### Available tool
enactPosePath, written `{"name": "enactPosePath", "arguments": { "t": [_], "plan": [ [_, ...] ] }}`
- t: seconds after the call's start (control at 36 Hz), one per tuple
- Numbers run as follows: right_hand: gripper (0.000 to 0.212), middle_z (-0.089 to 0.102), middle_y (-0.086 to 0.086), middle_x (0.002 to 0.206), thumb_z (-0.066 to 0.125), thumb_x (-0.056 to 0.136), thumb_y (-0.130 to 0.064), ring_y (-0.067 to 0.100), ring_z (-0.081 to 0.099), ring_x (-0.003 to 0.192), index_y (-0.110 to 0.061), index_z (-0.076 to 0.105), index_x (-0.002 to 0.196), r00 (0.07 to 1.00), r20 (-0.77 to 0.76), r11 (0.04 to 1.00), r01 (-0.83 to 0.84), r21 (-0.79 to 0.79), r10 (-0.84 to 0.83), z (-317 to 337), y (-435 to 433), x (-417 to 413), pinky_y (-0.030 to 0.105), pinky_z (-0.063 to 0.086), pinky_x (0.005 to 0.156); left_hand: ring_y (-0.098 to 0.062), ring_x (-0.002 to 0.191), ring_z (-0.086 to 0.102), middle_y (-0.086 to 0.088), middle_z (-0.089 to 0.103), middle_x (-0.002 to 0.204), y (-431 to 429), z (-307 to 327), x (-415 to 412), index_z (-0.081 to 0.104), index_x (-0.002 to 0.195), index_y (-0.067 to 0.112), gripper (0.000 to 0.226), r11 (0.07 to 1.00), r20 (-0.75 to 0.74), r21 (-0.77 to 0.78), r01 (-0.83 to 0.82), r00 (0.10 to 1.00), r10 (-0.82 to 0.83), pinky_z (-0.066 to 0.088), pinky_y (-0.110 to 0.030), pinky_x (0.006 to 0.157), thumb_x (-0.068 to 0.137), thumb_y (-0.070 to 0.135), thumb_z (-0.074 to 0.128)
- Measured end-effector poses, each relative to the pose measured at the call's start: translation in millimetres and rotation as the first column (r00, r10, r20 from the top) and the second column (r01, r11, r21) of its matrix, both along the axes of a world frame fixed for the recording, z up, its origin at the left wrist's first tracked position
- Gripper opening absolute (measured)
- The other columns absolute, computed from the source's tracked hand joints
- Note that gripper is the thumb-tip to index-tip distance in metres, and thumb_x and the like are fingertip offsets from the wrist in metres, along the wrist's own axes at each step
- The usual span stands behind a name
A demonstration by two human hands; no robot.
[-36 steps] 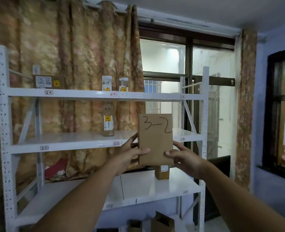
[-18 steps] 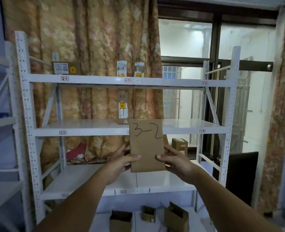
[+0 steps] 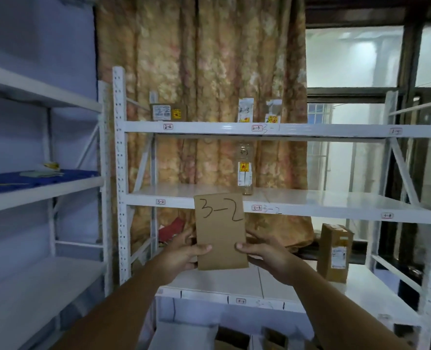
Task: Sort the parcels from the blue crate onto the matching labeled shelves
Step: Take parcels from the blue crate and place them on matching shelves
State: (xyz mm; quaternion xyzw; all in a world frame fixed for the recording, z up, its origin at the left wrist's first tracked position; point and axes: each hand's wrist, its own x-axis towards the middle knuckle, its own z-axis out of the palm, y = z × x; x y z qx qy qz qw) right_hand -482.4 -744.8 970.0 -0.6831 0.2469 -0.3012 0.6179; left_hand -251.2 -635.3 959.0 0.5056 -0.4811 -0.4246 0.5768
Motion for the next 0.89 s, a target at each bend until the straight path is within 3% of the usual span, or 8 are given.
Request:
{"name": "enactPosePath", "arguments": {
  "t": [0.11, 0.33, 0.39, 0.47, 0.56, 0.67, 0.78, 0.89],
  "plan": [
    [0.056, 0.072, -0.006, 0.129, 0.082, 0.086, -0.018, 0.017, 0.066, 0.123, -0.031, 0.063, 0.137, 1.000, -0.002, 1.000, -0.010, -0.019, 0.010, 4, -2, 53, 0.038, 0.049, 0.109, -0.016, 0.117, 0.068, 0.016, 0.070, 0.128, 10, 8, 45, 0.059, 0.130, 0.043, 0.057, 0.998, 0.031, -0.046, -0.049, 0.998, 0.051, 0.054, -0.046, 0.100, 0.084, 0.021, 0.083],
    [0.069, 0.070, 0.002, 0.130, 0.092, 0.074, -0.027, 0.022, 0.071, 0.113, -0.027, 0.064, 0.137, 0.994, 0.054, 0.989, 0.097, -0.111, -0.091, 9, -14, 150, 0.038, 0.062, 0.089, -0.015, 0.107, 0.069, 0.004, 0.071, 0.124, 4, 11, 116, 0.059, 0.131, 0.028, 0.055, 0.971, -0.078, -0.174, -0.163, 0.985, 0.152, 0.060, -0.025, 0.067, 0.087, -0.001, 0.075],
    [0.061, 0.069, -0.001, 0.130, 0.089, 0.080, -0.025, 0.024, 0.072, 0.110, -0.027, 0.064, 0.136, 0.992, 0.038, 0.981, 0.123, -0.147, -0.118, 13, -19, 167, 0.034, 0.063, 0.079, -0.020, 0.109, 0.069, -0.001, 0.071, 0.124, -5, 12, 133, 0.059, 0.134, 0.023, 0.056, 0.958, -0.077, -0.205, -0.202, 0.979, 0.190, 0.061, -0.027, 0.069, 0.086, -0.002, 0.075],
    [0.054, 0.068, -0.002, 0.127, 0.084, 0.086, -0.023, 0.031, 0.072, 0.106, -0.028, 0.064, 0.135, 0.987, 0.055, 0.968, 0.161, -0.192, -0.154, 18, -32, 190, 0.043, 0.065, 0.076, -0.024, 0.115, 0.068, -0.005, 0.072, 0.124, -27, 13, 158, 0.061, 0.136, 0.020, 0.063, 0.932, -0.075, -0.250, -0.262, 0.965, 0.251, 0.062, -0.032, 0.083, 0.080, 0.000, 0.082],
    [0.040, 0.069, -0.001, 0.125, 0.080, 0.089, -0.016, 0.021, 0.072, 0.104, -0.036, 0.067, 0.122, 0.978, 0.120, 0.951, 0.198, -0.240, -0.173, 19, -55, 214, 0.038, 0.065, 0.078, -0.025, 0.118, 0.067, 0.000, 0.073, 0.124, -52, 15, 178, 0.060, 0.140, 0.027, 0.078, 0.917, -0.055, -0.280, -0.284, 0.958, 0.280, 0.059, -0.049, 0.094, 0.070, 0.014, 0.091],
    [0.041, 0.073, -0.001, 0.122, 0.081, 0.086, -0.017, 0.021, 0.072, 0.106, -0.039, 0.071, 0.120, 0.969, 0.145, 0.929, 0.236, -0.285, -0.201, 20, -96, 247, 0.047, 0.063, 0.088, -0.024, 0.109, 0.071, 0.005, 0.076, 0.115, -95, 18, 199, 0.061, 0.133, 0.036, 0.064, 0.891, -0.040, -0.326, -0.315, 0.947, 0.320, 0.060, -0.049, 0.090, 0.083, 0.000, 0.080],
    [0.046, 0.072, -0.005, 0.121, 0.078, 0.089, -0.013, 0.015, 0.072, 0.103, -0.030, 0.068, 0.130, 0.964, 0.158, 0.922, 0.254, -0.293, -0.216, 24, -146, 278, 0.028, 0.062, 0.076, -0.020, 0.094, 0.074, -0.002, 0.074, 0.109, -141, 27, 222, 0.056, 0.136, 0.031, 0.072, 0.867, 0.024, -0.359, -0.345, 0.925, 0.378, 0.063, -0.035, 0.074, 0.075, 0.008, 0.087],
    [0.050, 0.069, -0.004, 0.124, 0.078, 0.090, -0.013, 0.014, 0.068, 0.109, -0.025, 0.063, 0.136, 0.962, 0.177, 0.915, 0.257, -0.311, -0.210, 33, -201, 311, 0.024, 0.060, 0.079, -0.027, 0.094, 0.069, -0.012, 0.068, 0.107, -194, 41, 252, 0.051, 0.142, 0.026, 0.079, 0.850, 0.023, -0.345, -0.399, 0.901, 0.432, 0.061, -0.034, 0.068, 0.076, 0.000, 0.087]
  ]
}}
